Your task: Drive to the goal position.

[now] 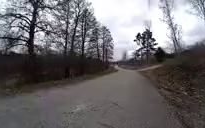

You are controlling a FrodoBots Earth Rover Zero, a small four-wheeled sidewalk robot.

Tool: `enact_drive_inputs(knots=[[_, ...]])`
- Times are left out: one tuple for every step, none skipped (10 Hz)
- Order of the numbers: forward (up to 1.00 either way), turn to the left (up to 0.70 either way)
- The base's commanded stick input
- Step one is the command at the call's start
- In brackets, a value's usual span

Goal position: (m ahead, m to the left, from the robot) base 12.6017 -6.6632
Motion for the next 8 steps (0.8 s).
enact_drive_inputs(knots=[[0.7,0.0],[0.7,0.0],[0.7,0.0],[0.7,0.0],[0.7,0.0],[0.7,0.0],[0.7,0.0],[0.7,-0.03]])
